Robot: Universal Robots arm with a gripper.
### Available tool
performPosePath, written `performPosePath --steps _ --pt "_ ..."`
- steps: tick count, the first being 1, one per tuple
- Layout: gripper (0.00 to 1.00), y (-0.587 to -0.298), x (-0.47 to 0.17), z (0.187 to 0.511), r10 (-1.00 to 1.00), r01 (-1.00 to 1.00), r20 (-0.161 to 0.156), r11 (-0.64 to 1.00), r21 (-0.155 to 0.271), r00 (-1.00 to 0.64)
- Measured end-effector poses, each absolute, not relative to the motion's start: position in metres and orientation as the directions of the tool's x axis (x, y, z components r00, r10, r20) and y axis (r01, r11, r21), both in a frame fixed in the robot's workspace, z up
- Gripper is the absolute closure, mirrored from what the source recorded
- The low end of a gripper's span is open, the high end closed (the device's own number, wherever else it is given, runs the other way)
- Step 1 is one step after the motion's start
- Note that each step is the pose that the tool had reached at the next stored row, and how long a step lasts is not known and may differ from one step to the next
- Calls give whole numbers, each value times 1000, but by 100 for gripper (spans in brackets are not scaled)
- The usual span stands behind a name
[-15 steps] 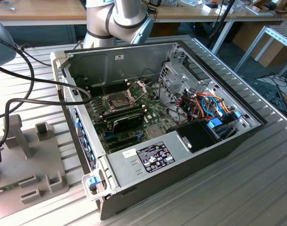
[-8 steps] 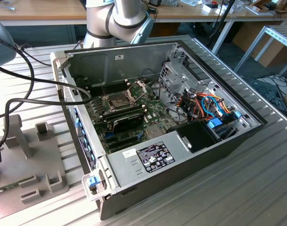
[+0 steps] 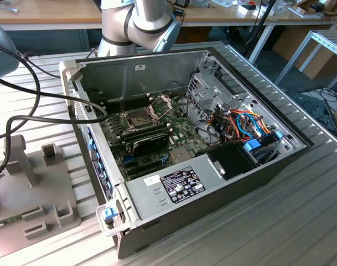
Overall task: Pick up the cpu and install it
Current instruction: 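Pick up the cpu and move it towards the insertion slot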
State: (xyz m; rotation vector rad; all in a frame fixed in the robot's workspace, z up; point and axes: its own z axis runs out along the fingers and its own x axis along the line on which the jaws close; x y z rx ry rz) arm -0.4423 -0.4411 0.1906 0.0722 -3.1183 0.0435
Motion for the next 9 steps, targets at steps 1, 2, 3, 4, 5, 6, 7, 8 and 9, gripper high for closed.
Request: performPosePath --steps 1,2,3,4,5,6,7,8,9 --pt "45 -441 -442 191 -46 -47 23 999 -27 -999" --pt "45 -441 -442 191 -46 -47 23 999 -27 -999" --pt "45 -441 -442 191 -46 -47 23 999 -27 -999" --pt "45 -441 -442 191 -46 -47 23 999 -27 -999" --pt "45 -441 -442 191 -46 -47 23 999 -27 -999" --pt "45 -441 -442 191 -46 -47 23 999 -27 -999" --pt "45 -441 -442 191 -46 -47 23 999 -27 -999" --pt "45 -441 -442 191 -46 -47 23 999 -27 -999" --pt "45 -441 -442 191 -46 -47 23 999 -27 -999"
